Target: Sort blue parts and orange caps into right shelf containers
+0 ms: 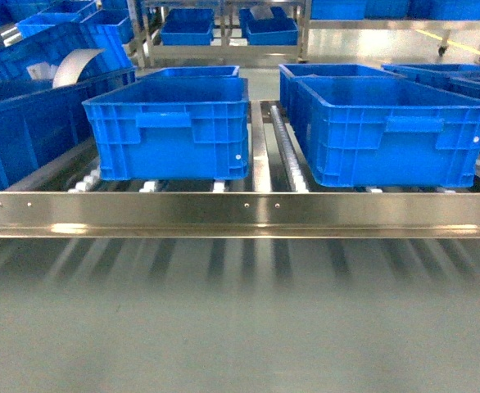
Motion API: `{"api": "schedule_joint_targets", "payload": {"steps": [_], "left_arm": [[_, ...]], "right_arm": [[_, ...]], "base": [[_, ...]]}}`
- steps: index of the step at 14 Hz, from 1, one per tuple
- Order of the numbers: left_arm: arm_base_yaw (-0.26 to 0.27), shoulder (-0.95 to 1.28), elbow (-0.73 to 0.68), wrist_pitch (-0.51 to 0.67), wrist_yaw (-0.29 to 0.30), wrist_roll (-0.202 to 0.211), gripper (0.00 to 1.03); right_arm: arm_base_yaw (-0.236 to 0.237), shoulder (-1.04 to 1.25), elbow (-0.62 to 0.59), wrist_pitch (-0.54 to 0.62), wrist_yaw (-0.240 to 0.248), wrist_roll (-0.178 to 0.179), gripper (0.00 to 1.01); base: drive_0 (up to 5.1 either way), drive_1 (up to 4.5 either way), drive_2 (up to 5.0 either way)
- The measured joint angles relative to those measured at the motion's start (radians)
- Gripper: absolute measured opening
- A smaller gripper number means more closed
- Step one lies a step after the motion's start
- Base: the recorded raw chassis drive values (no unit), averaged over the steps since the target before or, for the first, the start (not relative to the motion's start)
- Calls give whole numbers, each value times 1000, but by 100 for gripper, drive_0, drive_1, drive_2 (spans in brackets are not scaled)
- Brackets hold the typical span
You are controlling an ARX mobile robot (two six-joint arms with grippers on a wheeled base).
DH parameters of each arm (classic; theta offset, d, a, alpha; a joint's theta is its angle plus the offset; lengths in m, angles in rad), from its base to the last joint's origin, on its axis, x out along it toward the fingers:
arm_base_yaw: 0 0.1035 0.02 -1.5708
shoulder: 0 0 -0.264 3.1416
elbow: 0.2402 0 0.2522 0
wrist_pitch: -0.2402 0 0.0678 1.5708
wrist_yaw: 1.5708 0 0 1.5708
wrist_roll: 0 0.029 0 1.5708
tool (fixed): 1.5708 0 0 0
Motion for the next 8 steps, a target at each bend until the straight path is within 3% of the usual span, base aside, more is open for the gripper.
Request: {"api": "schedule_joint_targets", "payload": {"steps": [8], "left_arm": [[0,0,0,0,1,0,43]], "right_arm": [[0,0,0,-1,0,0,43]], "base": [[0,0,0]]}}
